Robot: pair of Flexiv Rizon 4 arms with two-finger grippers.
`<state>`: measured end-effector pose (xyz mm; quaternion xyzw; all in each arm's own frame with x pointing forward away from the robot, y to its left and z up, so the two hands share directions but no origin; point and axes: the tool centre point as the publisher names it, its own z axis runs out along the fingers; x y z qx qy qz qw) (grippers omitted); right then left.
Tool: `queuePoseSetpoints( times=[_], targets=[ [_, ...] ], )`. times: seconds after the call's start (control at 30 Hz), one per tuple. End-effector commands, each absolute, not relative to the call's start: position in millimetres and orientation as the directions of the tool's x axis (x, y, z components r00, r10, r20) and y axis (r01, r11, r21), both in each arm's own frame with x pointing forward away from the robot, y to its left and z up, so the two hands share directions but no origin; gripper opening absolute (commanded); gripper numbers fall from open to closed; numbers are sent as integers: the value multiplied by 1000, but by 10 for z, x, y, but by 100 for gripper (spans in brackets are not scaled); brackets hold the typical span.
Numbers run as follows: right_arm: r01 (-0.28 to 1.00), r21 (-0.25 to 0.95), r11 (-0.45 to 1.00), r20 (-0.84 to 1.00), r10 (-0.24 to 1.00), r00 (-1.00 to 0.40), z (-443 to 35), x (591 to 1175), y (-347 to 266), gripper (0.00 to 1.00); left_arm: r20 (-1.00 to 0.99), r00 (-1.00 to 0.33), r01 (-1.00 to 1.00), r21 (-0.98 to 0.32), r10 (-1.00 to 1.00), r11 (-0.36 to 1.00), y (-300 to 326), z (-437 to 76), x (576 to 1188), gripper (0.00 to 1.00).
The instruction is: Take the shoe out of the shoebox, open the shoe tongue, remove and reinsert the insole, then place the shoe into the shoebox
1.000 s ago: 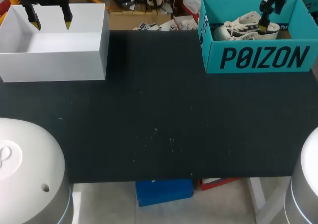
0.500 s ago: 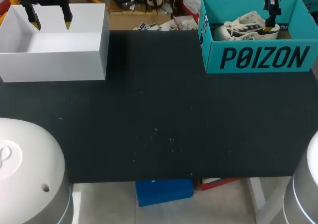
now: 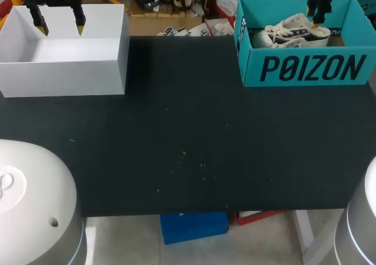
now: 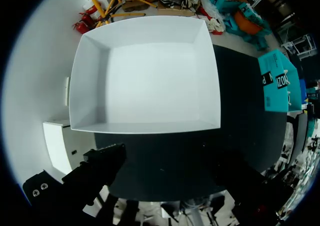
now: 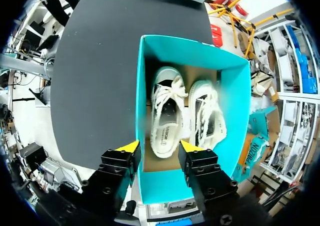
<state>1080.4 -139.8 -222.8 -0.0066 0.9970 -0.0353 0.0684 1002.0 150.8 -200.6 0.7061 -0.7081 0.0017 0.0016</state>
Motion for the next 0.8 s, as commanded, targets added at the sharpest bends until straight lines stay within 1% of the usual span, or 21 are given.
queuePoseSetpoints(
  times=[0.03,0.13,0.33,0.5,0.6,0.7,0.8],
  targets=[
    [0,-76,997,-72,-5,-997,-2372,11026,-1371,30,2,-1,-1000,2,-1000,1,1502,-1999,10015,100],
    [14,-73,997,-66,9,-998,-2461,11071,-1369,33,2,-1,-1000,2,-1000,1,1502,-1999,10015,100],
    [42,-70,997,-51,38,-998,-2637,11119,-1352,29,2,-1,-1000,2,-1000,1,1502,-1999,10015,100],
    [53,-65,996,-33,51,-998,-2771,11123,-1338,31,2,-1,-1000,2,-1000,1,1502,-1999,10015,100],
    [56,-62,996,-28,54,-998,-2820,11127,-1326,28,2,-1,-1000,2,-1000,1,1502,-1999,10015,100],
    [60,-60,996,-24,58,-998,-2868,11139,-1332,32,2,-1,-1000,2,-1000,1,1502,-1999,10015,100],
    [65,-55,996,-19,64,-998,-2924,11148,-1342,32,2,-1,-1000,2,-1000,1,1502,-1999,10015,100]
  ],
)
